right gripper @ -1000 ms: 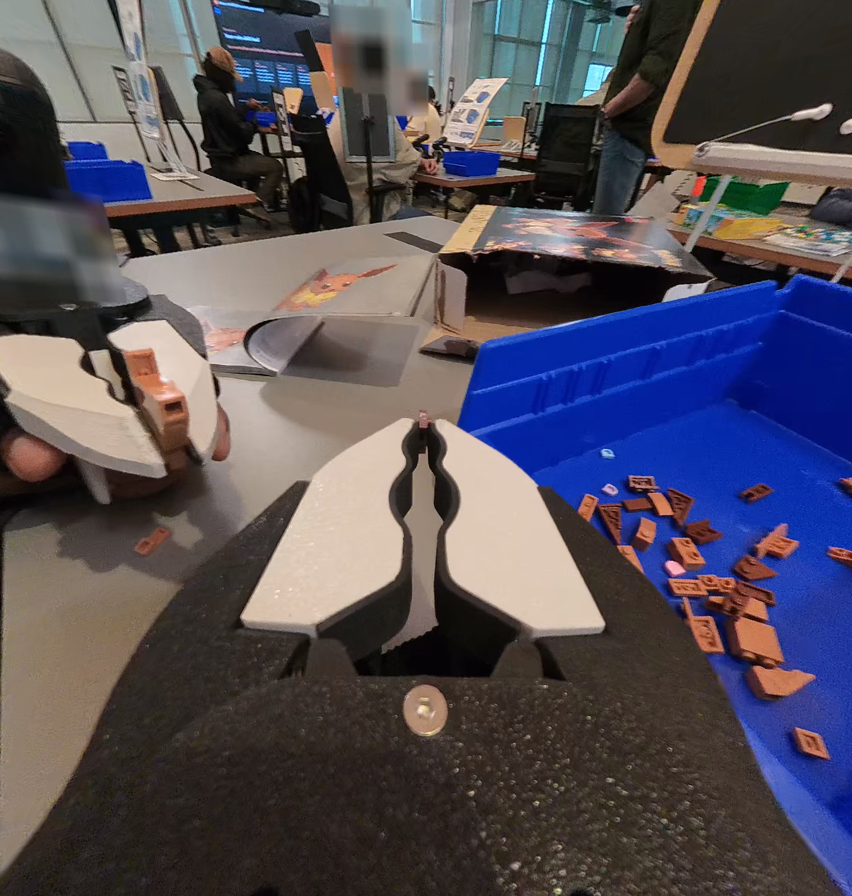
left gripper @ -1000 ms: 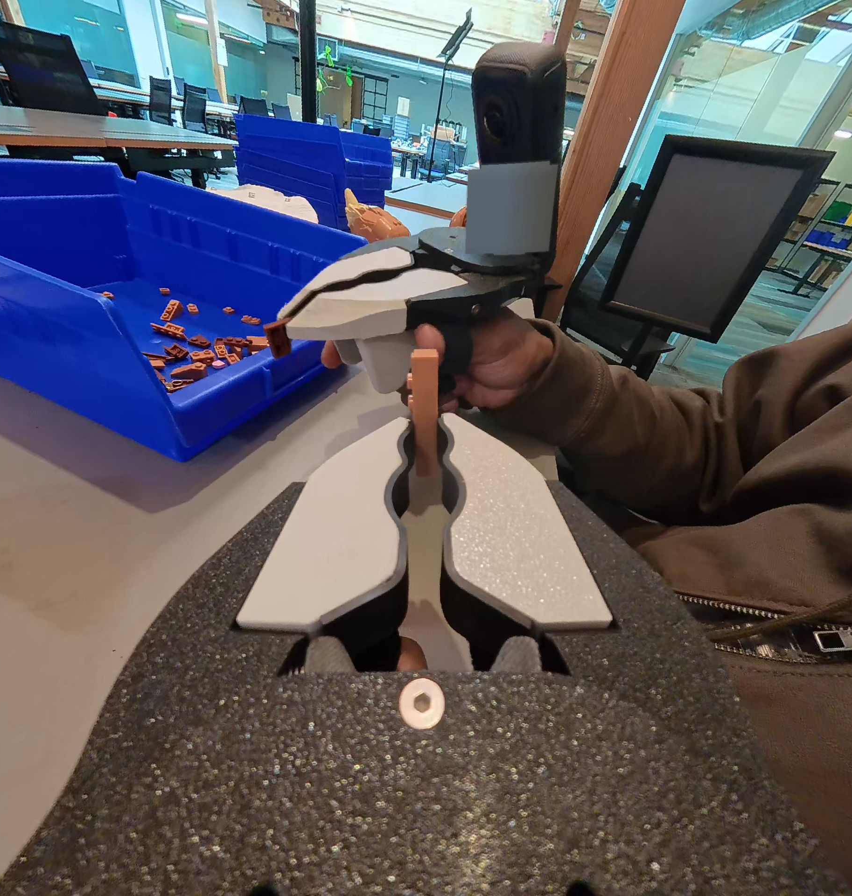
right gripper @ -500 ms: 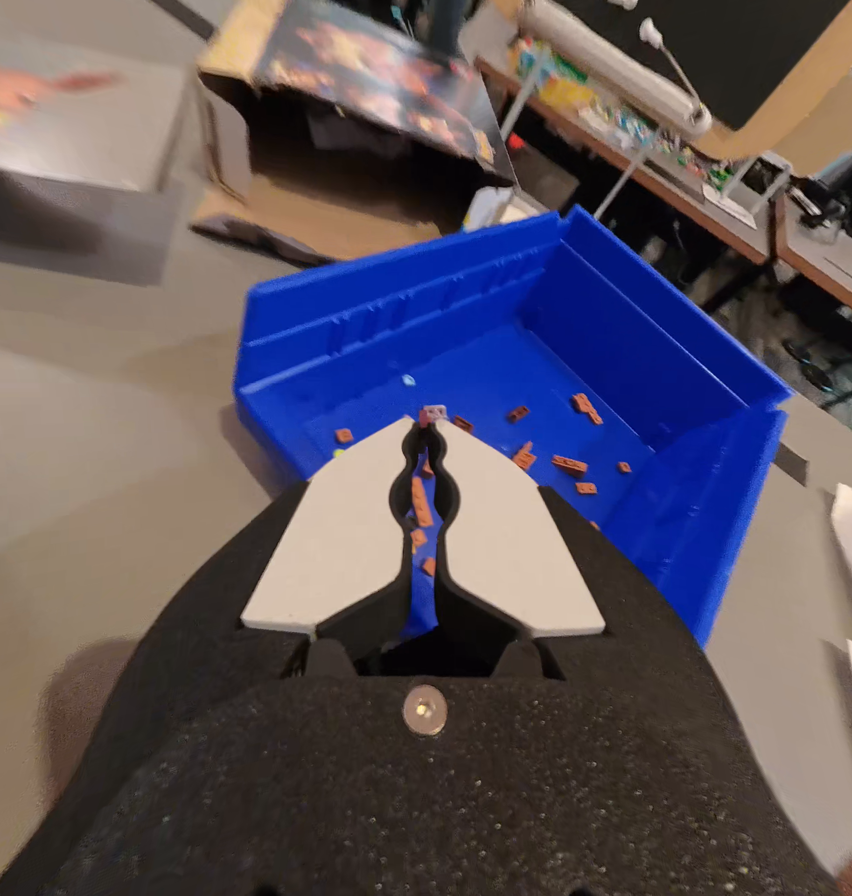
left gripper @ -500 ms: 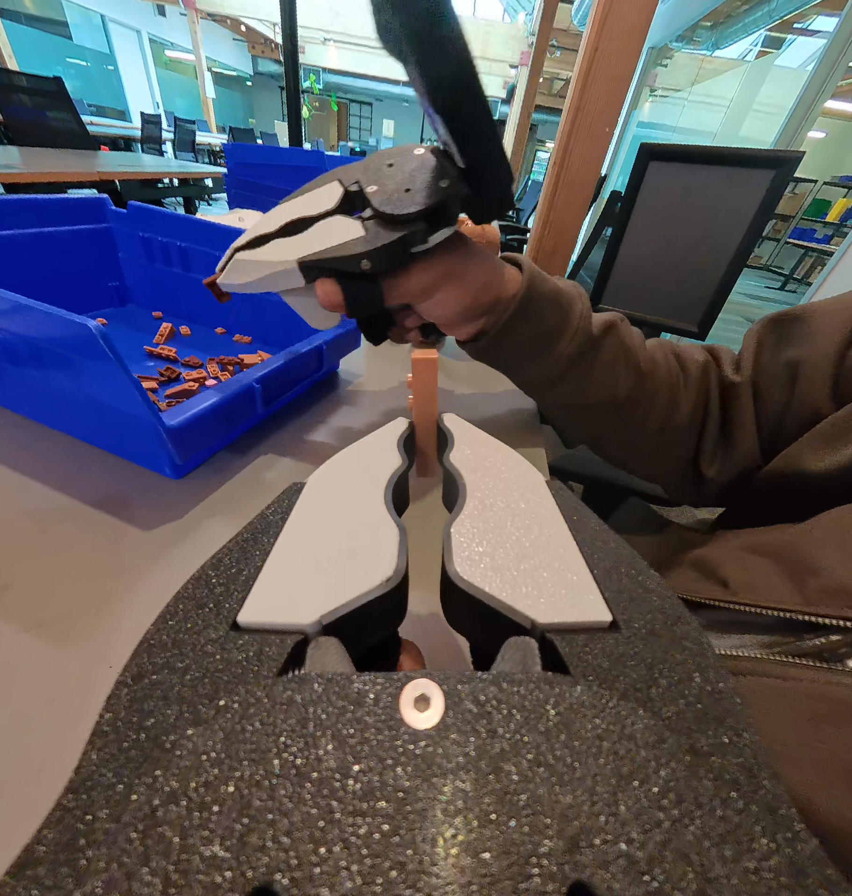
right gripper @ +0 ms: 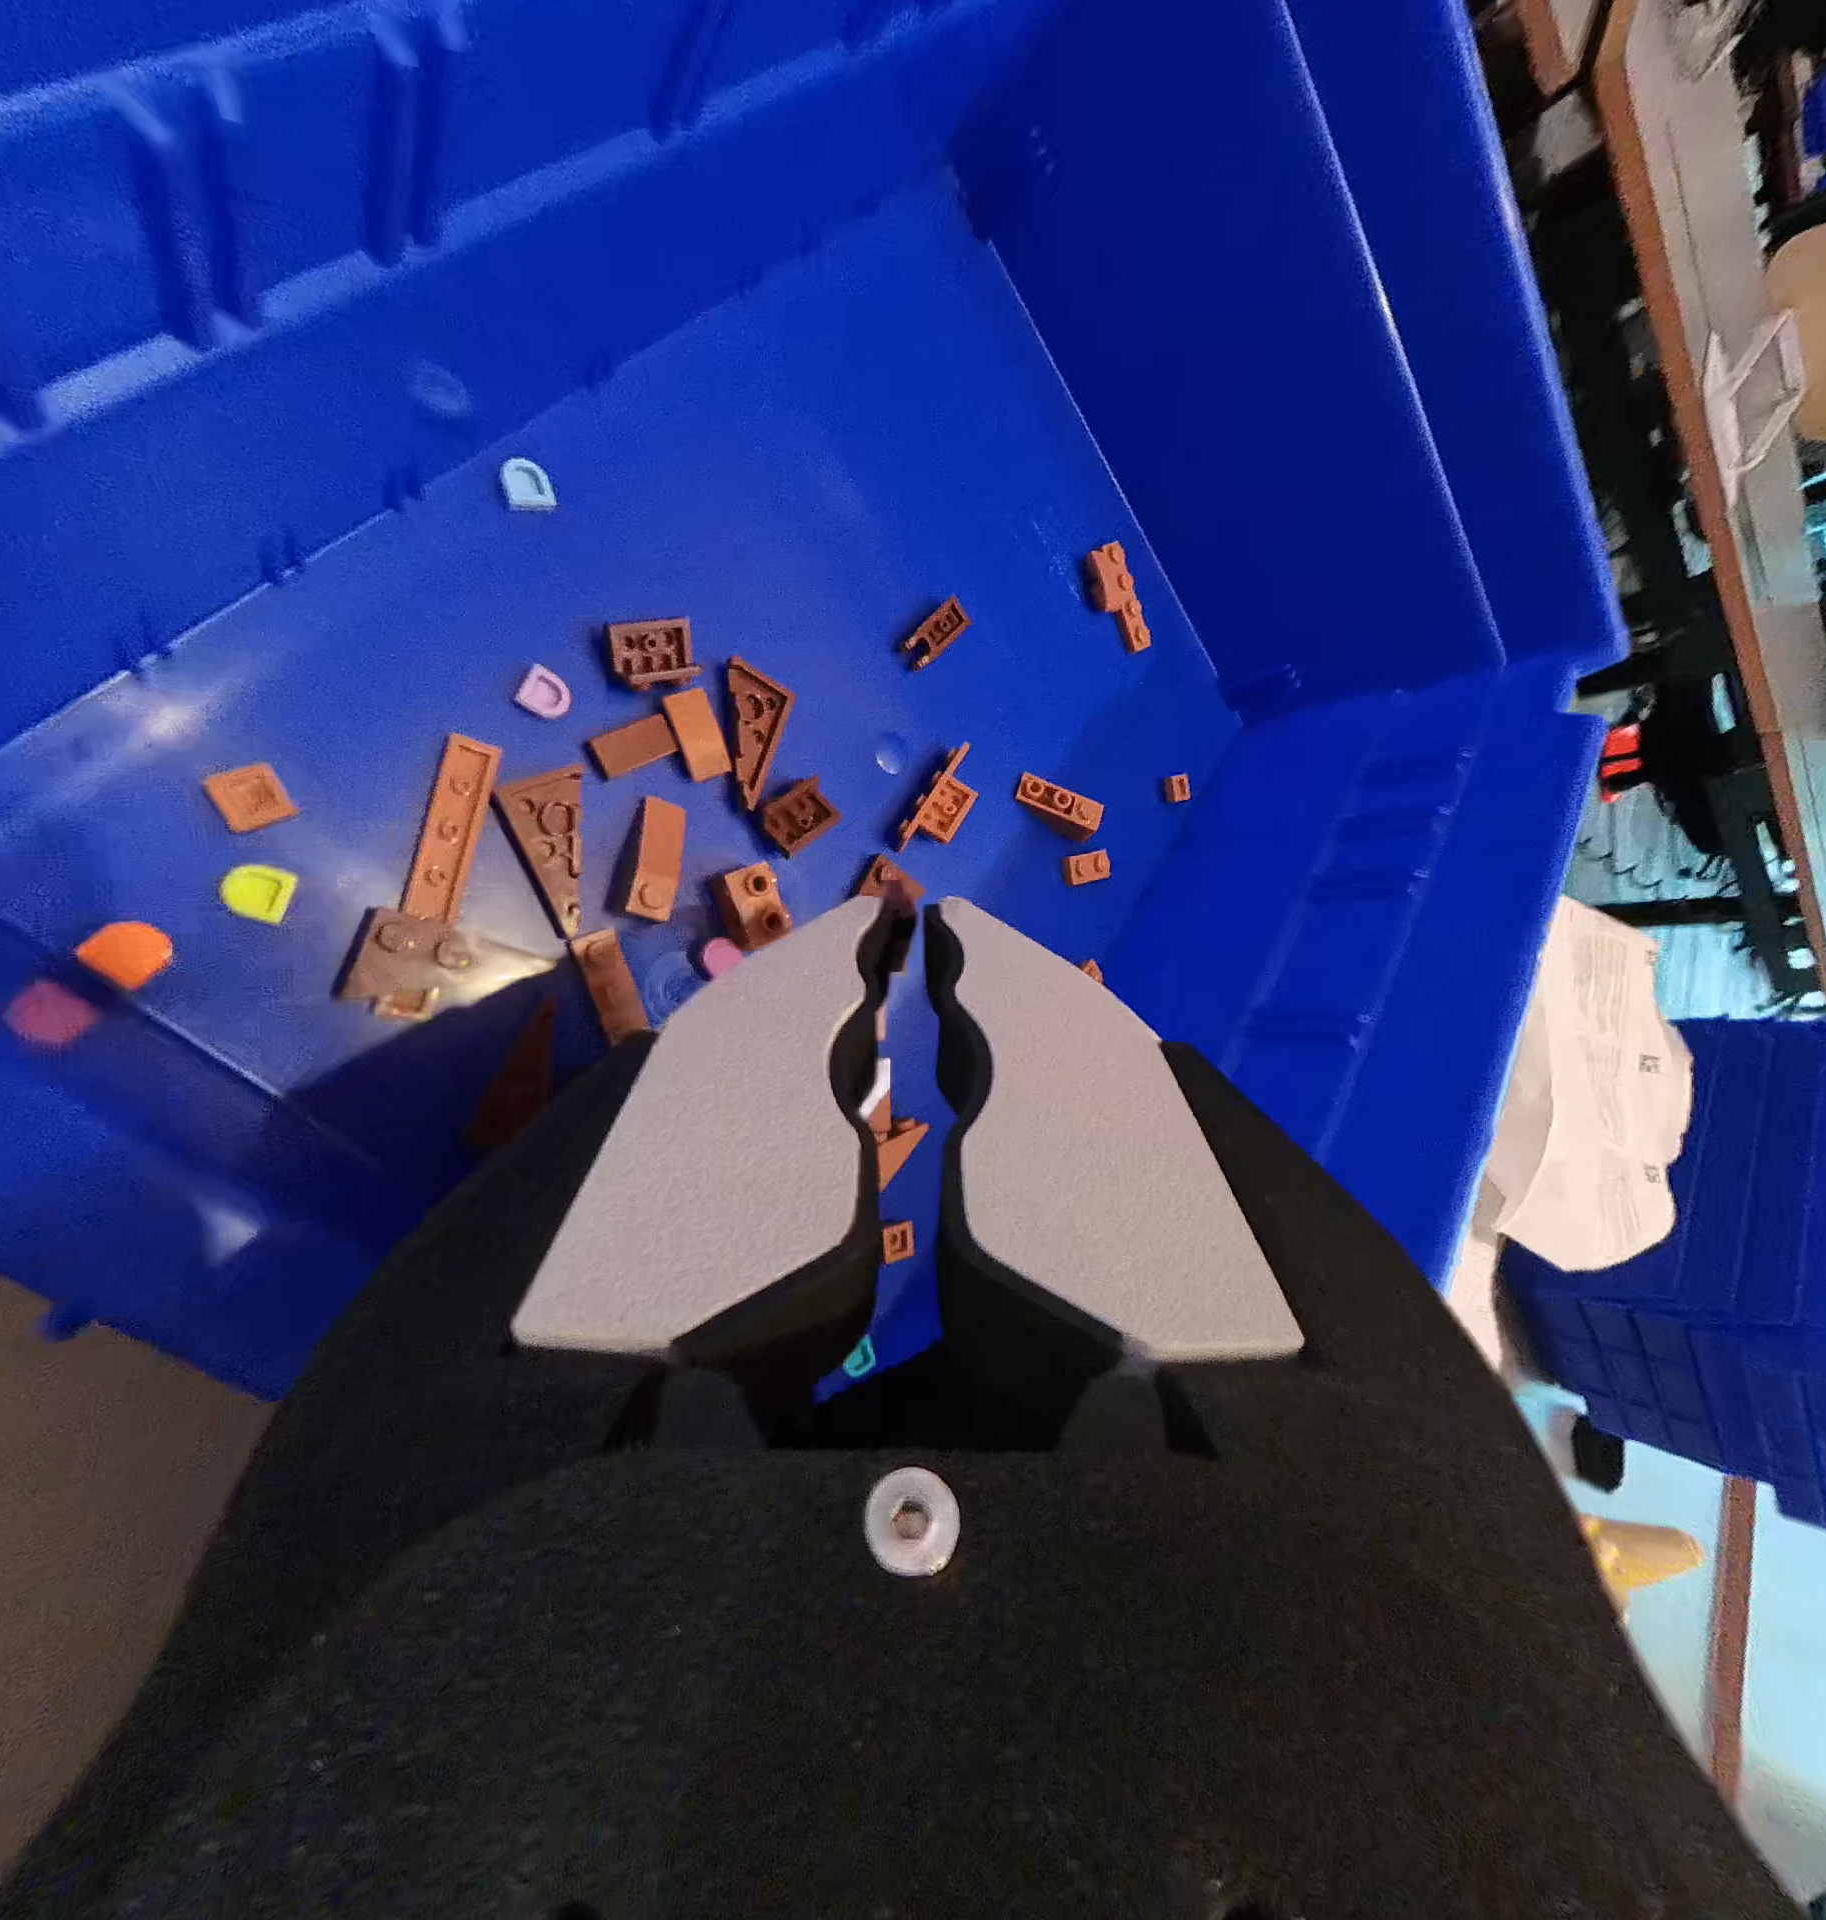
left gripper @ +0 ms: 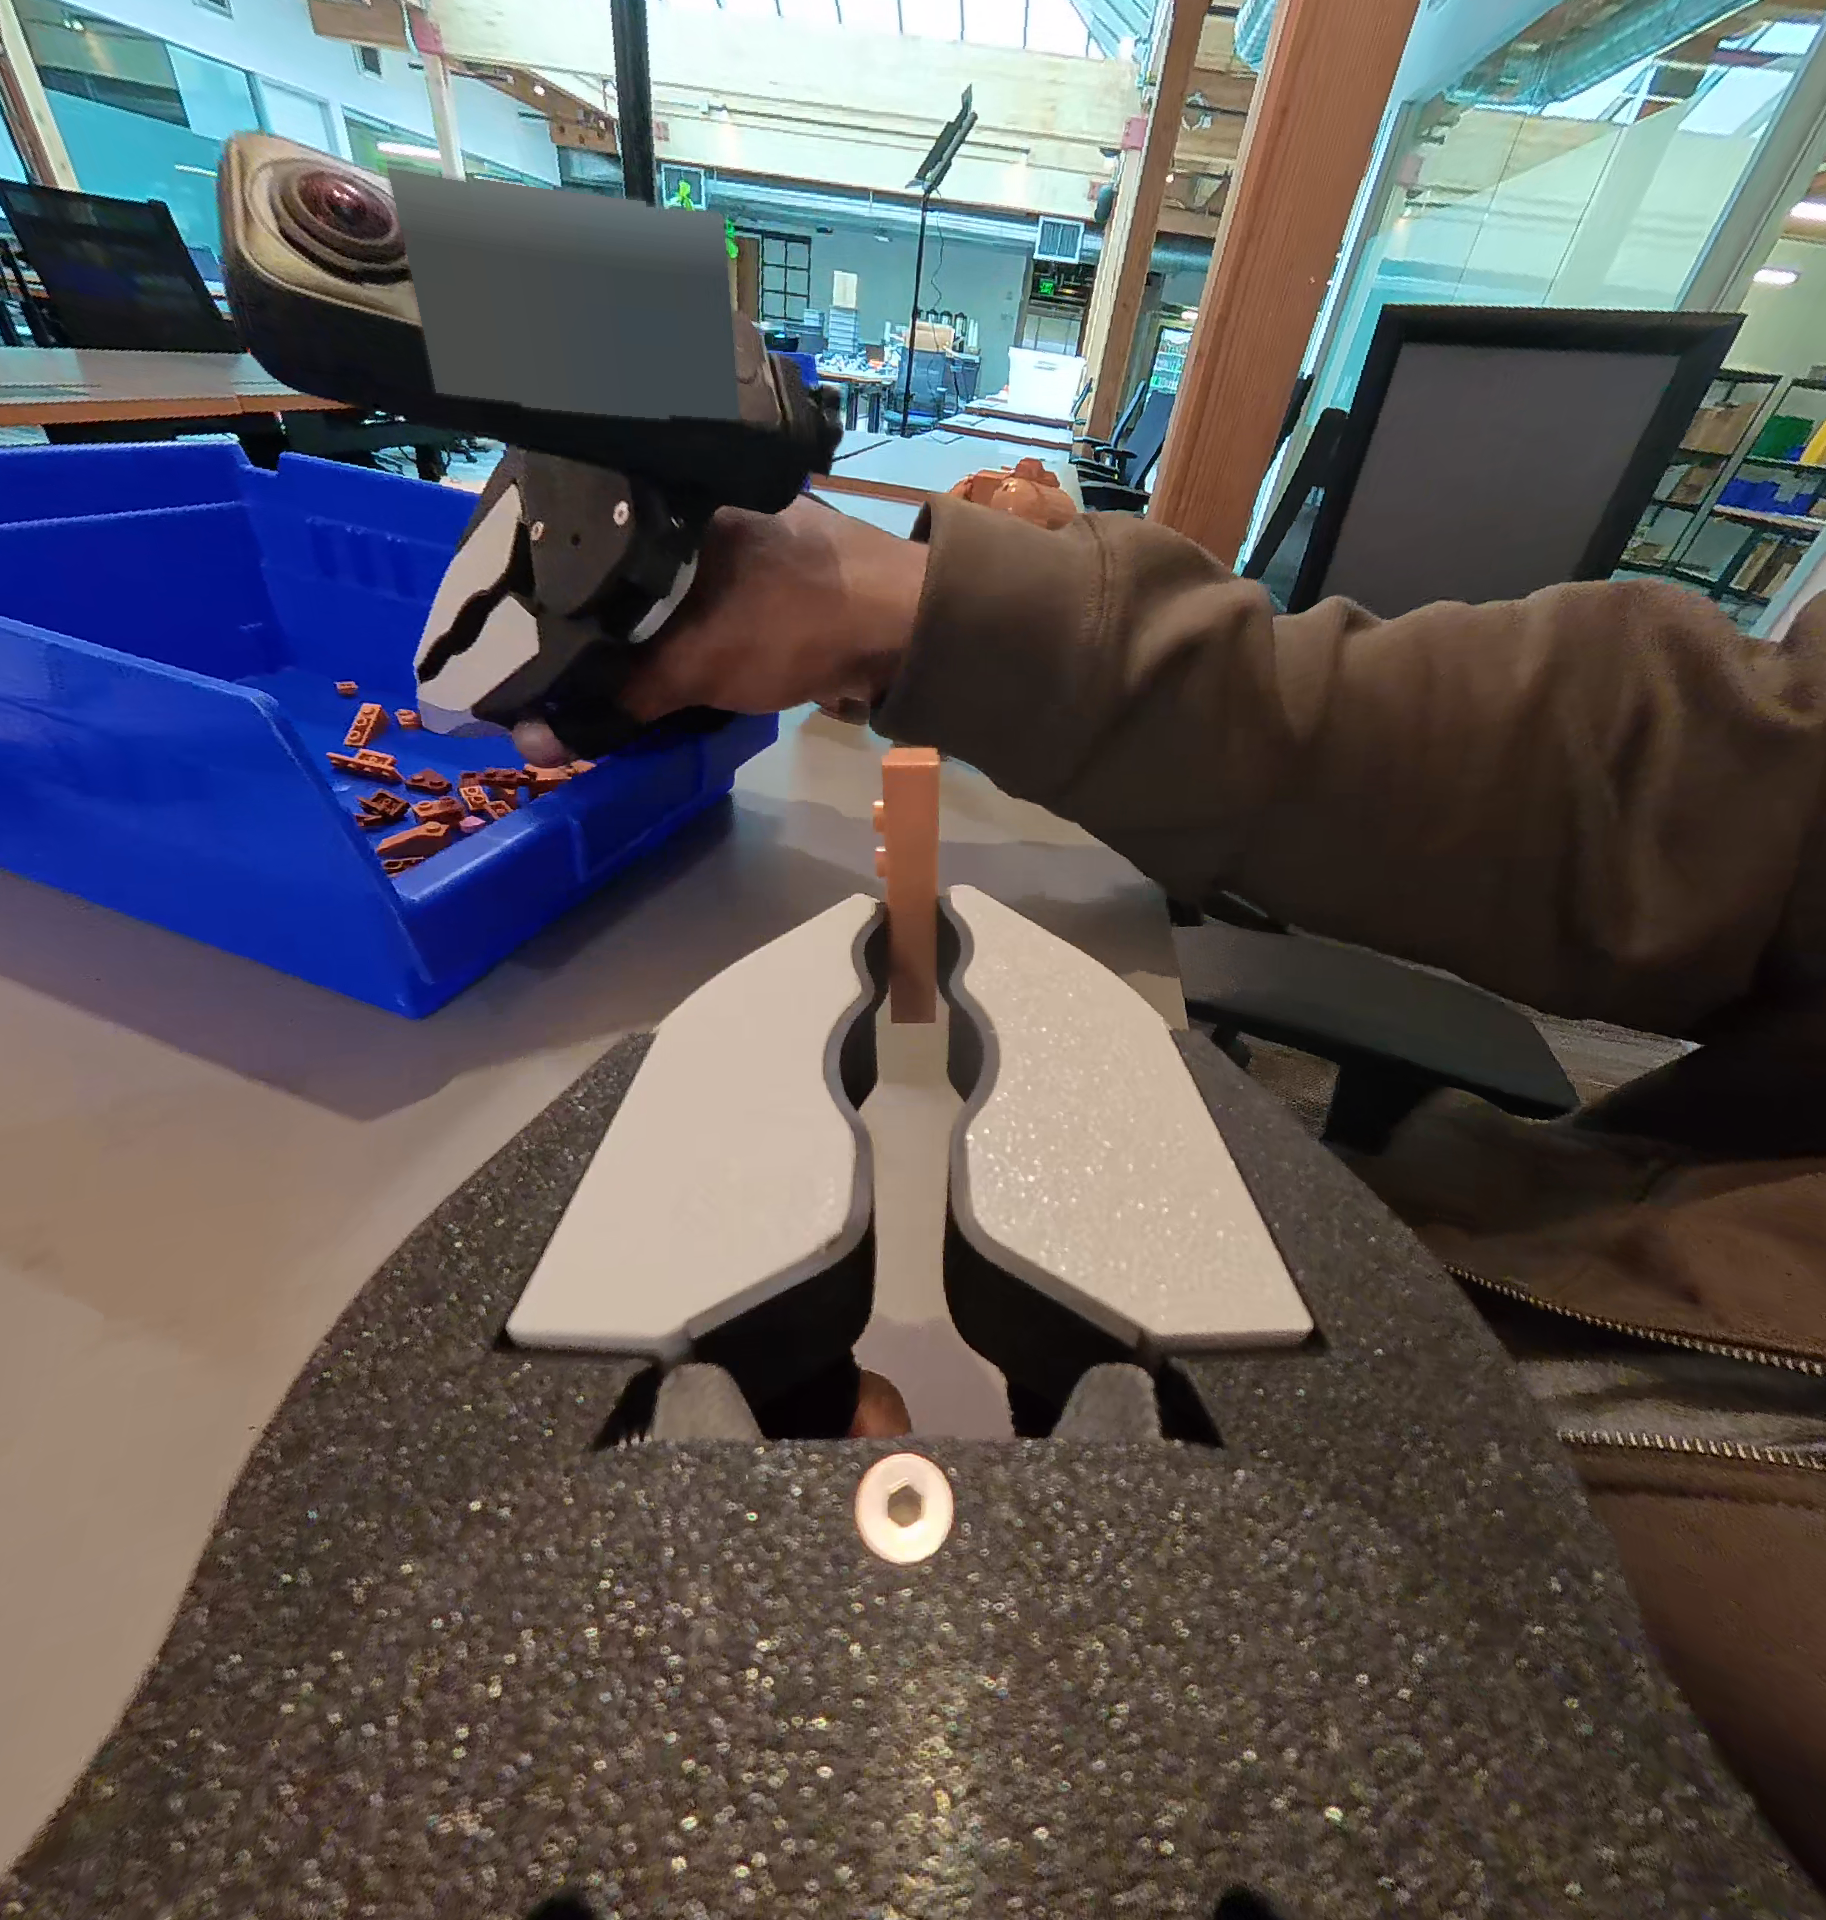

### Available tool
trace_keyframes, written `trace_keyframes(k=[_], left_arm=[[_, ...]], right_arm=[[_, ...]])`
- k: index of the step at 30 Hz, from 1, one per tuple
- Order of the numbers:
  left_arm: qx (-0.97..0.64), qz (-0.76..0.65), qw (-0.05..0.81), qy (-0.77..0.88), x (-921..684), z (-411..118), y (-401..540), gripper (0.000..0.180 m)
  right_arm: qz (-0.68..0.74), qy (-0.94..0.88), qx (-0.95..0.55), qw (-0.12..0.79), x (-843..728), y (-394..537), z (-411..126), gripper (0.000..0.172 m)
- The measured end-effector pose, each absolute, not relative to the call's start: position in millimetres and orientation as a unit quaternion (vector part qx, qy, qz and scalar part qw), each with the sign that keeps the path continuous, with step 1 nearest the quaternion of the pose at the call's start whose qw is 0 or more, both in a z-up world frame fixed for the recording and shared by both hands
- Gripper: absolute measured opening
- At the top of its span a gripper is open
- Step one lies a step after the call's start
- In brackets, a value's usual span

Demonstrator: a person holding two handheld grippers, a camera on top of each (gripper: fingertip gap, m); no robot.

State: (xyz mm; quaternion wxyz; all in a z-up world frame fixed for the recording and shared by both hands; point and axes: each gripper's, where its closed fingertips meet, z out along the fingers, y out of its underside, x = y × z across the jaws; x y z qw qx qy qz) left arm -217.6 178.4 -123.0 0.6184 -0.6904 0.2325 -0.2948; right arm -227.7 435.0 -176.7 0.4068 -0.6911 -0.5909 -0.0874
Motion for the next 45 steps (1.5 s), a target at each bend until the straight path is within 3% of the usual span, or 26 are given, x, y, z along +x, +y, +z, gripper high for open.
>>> trace_keyframes(k=[3,6,11,16,21,25,31,35,40,45], left_arm=[[-0.695,-0.298,0.615,0.224,-219.3,-123.9,180.7,0.008],[-0.698,-0.299,0.615,0.212,-221.9,-123.9,182.7,0.008],[-0.697,-0.290,0.627,0.193,-228.2,-121.4,184.7,0.008],[-0.724,-0.239,0.627,0.161,-247.8,-127.4,189.9,0.008],[-0.823,-0.041,0.539,0.178,-291.9,-166.9,194.4,0.008],[-0.856,-0.024,0.486,0.174,-303.5,-190.6,198.8,0.008],[-0.883,0.002,0.430,0.188,-302.8,-210.2,201.0,0.008],[-0.882,0.003,0.434,0.185,-303.0,-209.6,201.2,0.009],[-0.871,0.031,0.452,0.189,-303.6,-205.3,200.9,0.026],[-0.830,0.152,0.499,0.195,-310.7,-191.9,201.9,0.039]], right_arm=[[-0.078,-0.575,-0.718,0.386,-225.1,440.2,-178.1,0.033],[-0.059,-0.556,-0.714,0.422,-220.3,436.1,-161.8,0.039],[0.022,-0.532,-0.672,0.514,-211.5,394.3,-124.3,0.036],[0.097,-0.567,-0.617,0.536,-206.2,335.0,-128.7,0.030],[0.153,-0.610,-0.600,0.494,-195.9,298.6,-168.0,0.030],[0.203,-0.615,-0.593,0.479,-197.6,286.7,-179.9,0.030],[0.203,-0.580,-0.582,0.533,-196.3,295.0,-164.9,0.029],[0.177,-0.553,-0.571,0.580,-182.8,294.8,-154.2,0.033],[0.176,-0.511,-0.569,0.620,-140.5,271.8,-140.1,0.035],[0.175,-0.479,-0.574,0.640,-84.8,233.8,-133.4,0.035]])
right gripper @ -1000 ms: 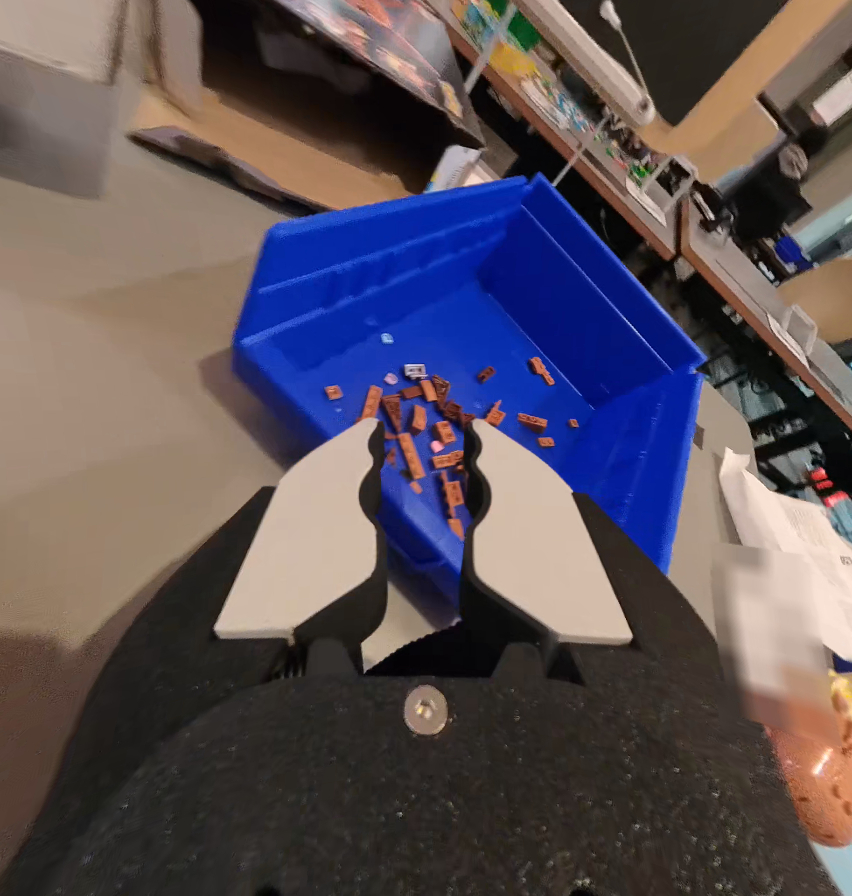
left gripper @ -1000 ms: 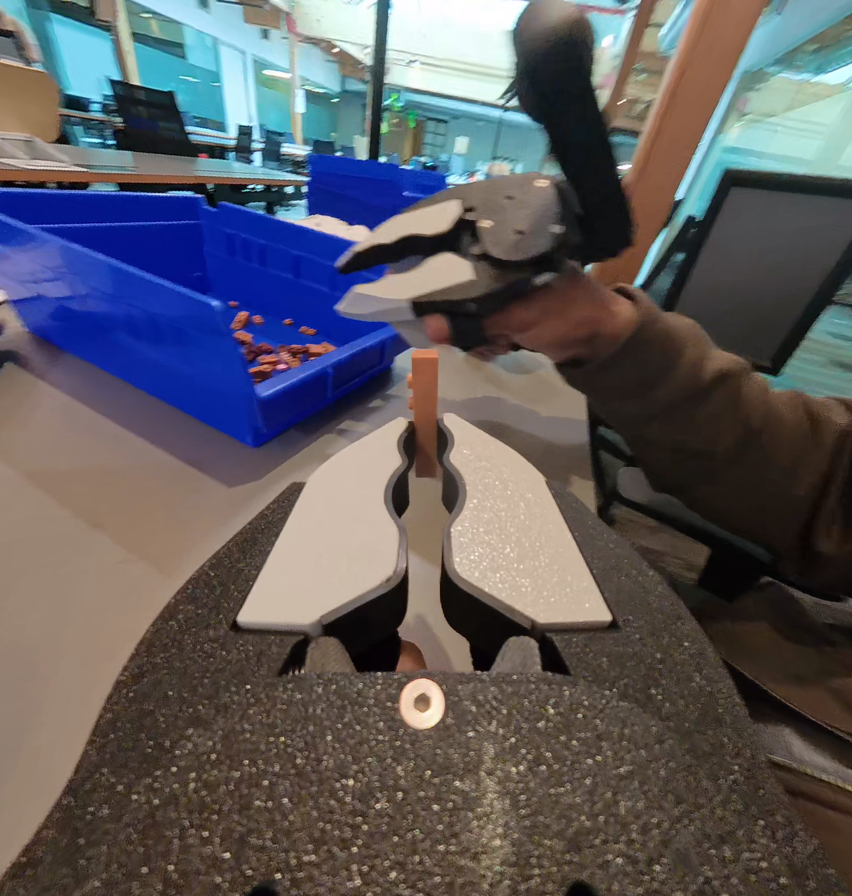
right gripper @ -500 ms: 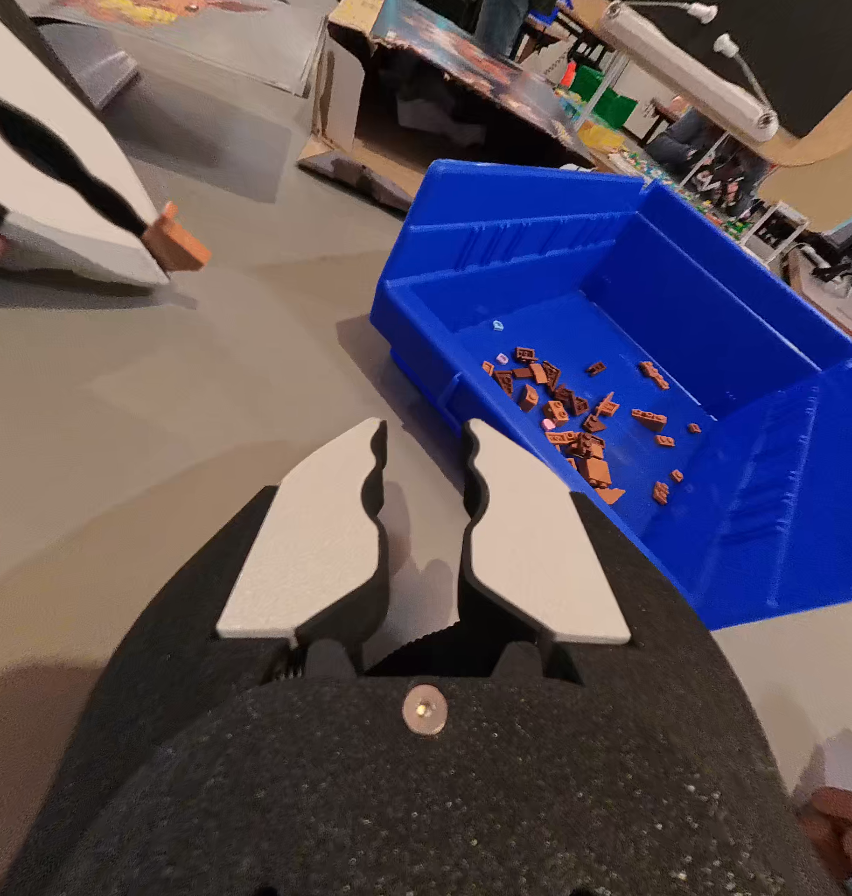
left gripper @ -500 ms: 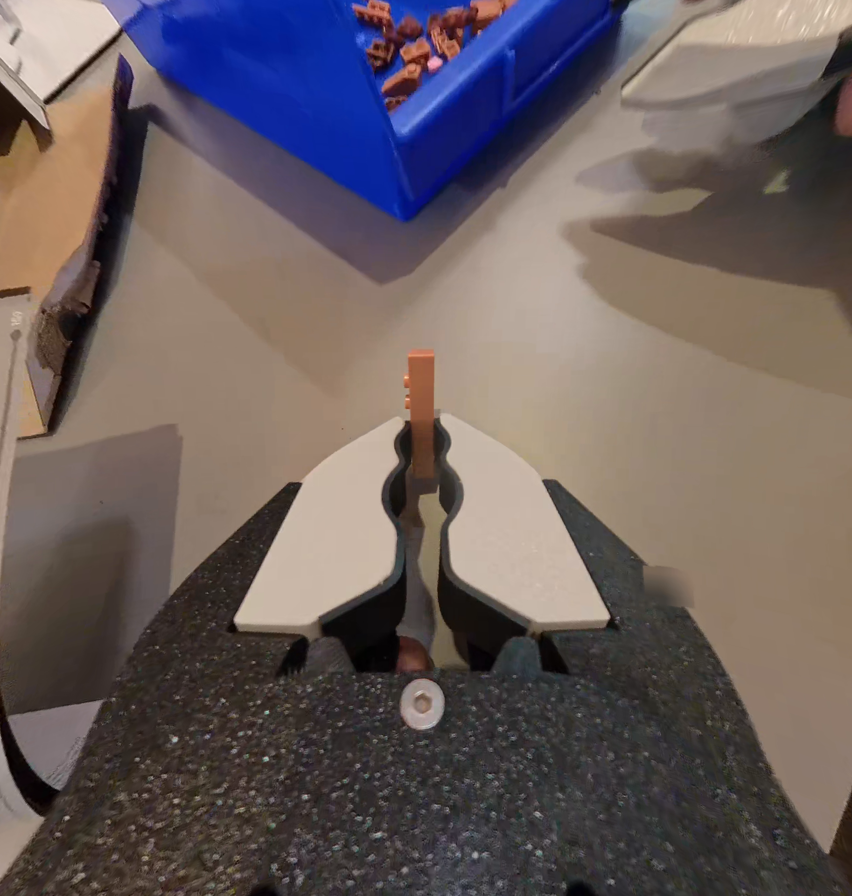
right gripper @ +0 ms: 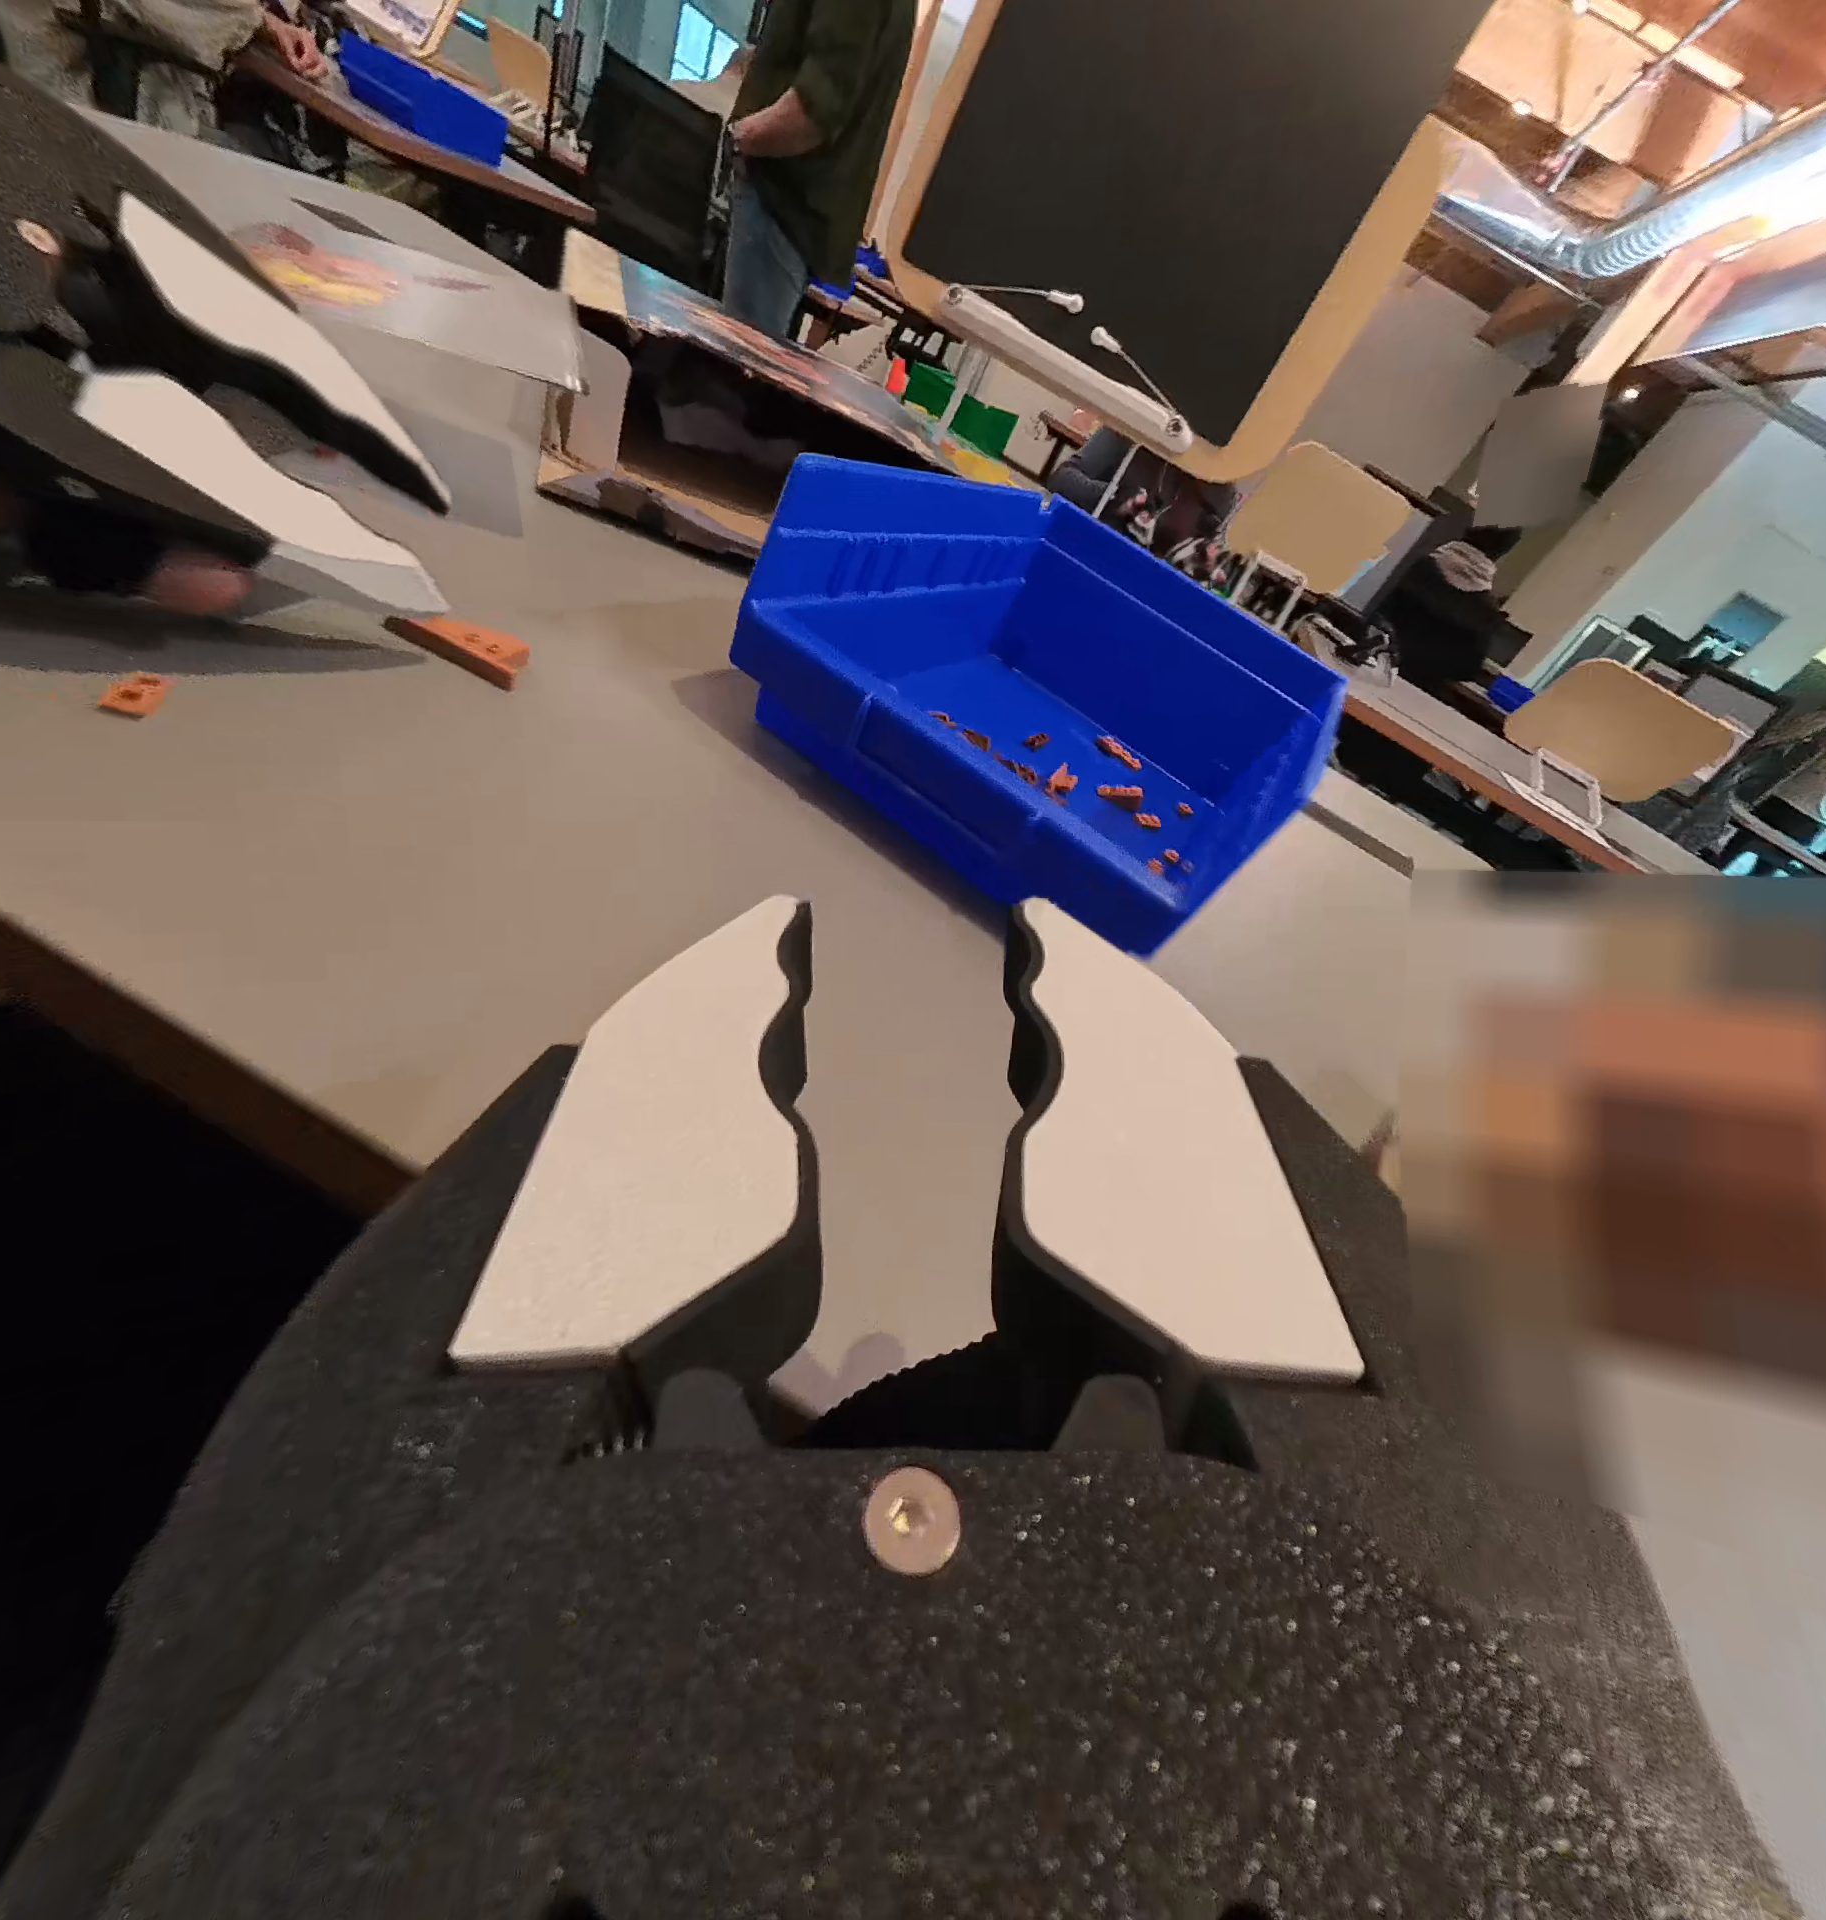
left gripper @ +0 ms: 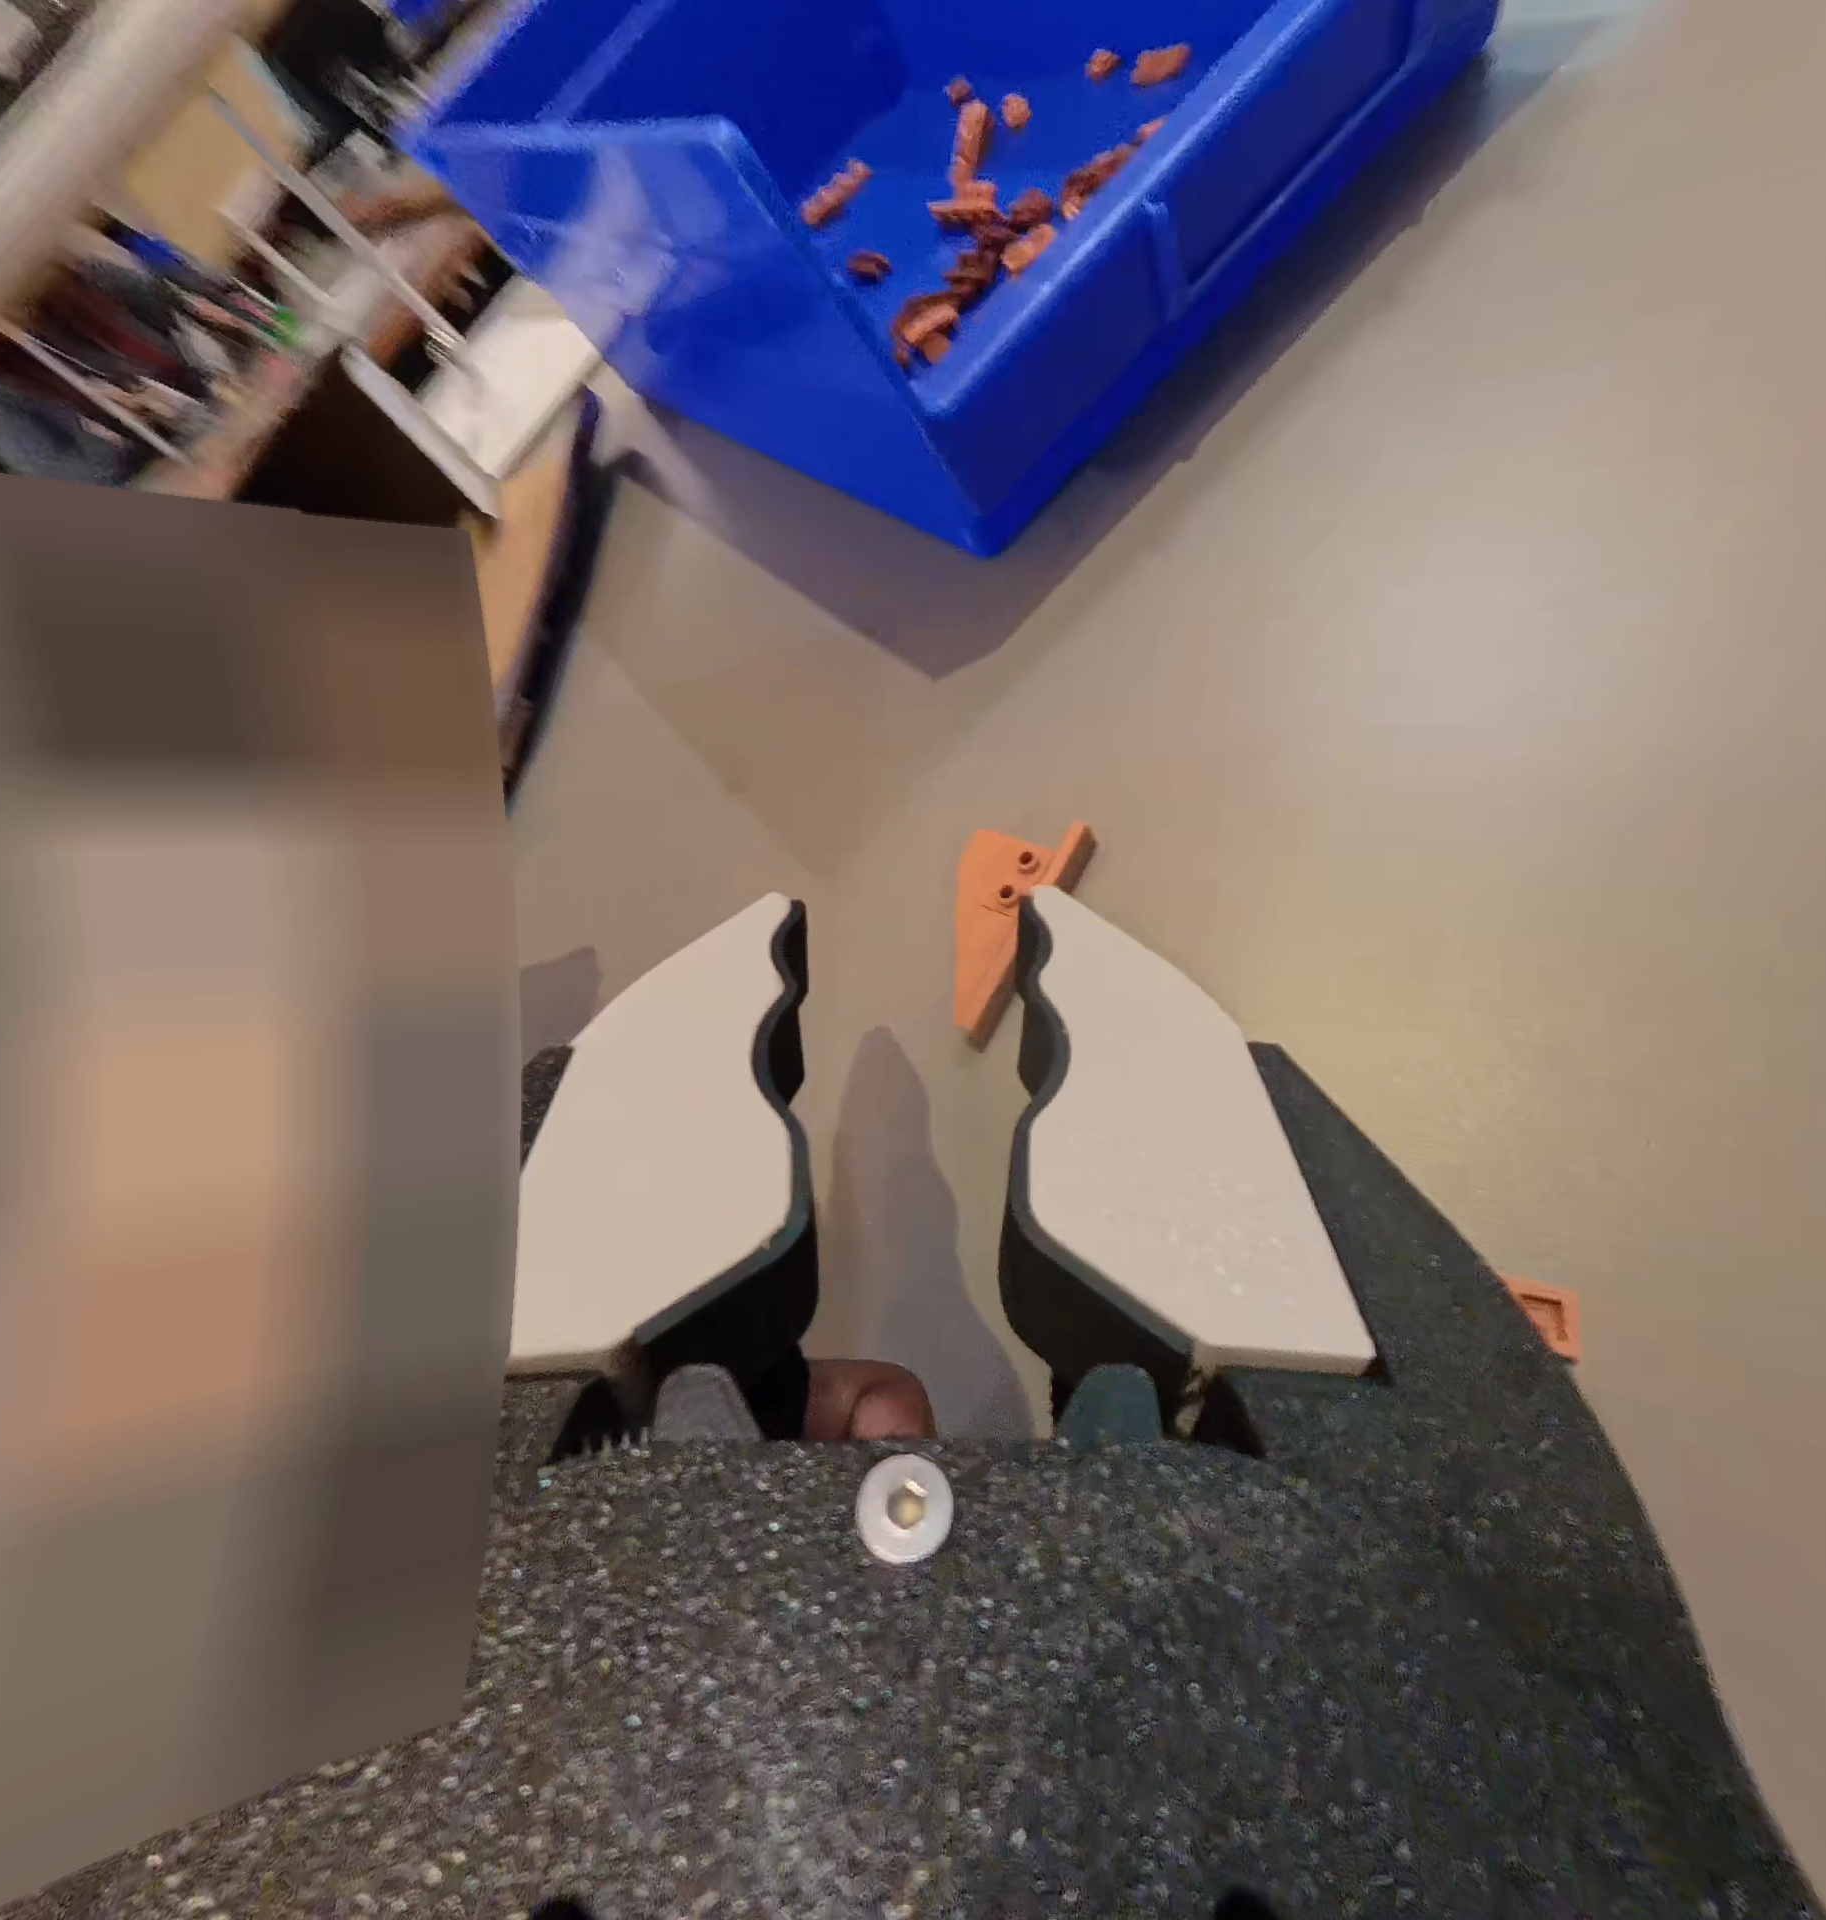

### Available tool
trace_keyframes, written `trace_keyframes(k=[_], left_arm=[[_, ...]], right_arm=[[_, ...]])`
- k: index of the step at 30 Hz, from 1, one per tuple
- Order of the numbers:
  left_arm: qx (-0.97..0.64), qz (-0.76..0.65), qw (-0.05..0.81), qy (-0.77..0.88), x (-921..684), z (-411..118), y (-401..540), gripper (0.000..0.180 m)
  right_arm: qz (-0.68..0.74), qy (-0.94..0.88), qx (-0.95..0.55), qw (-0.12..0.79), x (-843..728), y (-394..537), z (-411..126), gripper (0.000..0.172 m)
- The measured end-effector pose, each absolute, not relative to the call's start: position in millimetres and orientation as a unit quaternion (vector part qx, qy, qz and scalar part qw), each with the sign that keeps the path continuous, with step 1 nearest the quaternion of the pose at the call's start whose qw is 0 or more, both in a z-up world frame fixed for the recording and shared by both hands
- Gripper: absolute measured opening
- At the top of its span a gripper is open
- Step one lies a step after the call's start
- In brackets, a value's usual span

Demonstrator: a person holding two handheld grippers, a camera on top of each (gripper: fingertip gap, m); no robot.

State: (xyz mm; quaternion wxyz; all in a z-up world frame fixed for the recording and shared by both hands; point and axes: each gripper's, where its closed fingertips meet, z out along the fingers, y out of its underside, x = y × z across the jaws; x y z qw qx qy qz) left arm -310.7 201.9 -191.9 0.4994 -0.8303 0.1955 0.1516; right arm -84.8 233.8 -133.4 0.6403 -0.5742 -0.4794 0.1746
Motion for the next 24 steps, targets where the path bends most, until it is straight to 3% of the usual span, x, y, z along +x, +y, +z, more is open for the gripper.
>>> trace_keyframes(k=[4,12,24], left_arm=[[-0.789,0.235,0.529,0.203,-312.1,-180.3,198.6,0.047],[-0.747,0.192,0.630,0.094,-335.3,-141.6,174.8,0.048],[-0.778,0.214,0.577,0.127,-338.0,-161.1,183.0,0.048]], right_arm=[[0.182,-0.468,-0.586,0.635,-42.7,194.1,-141.1,0.035],[0.206,-0.452,-0.621,0.607,22.6,111.3,-185.7,0.032],[0.151,-0.476,-0.664,0.557,47.2,88.1,-261.4,0.031]])
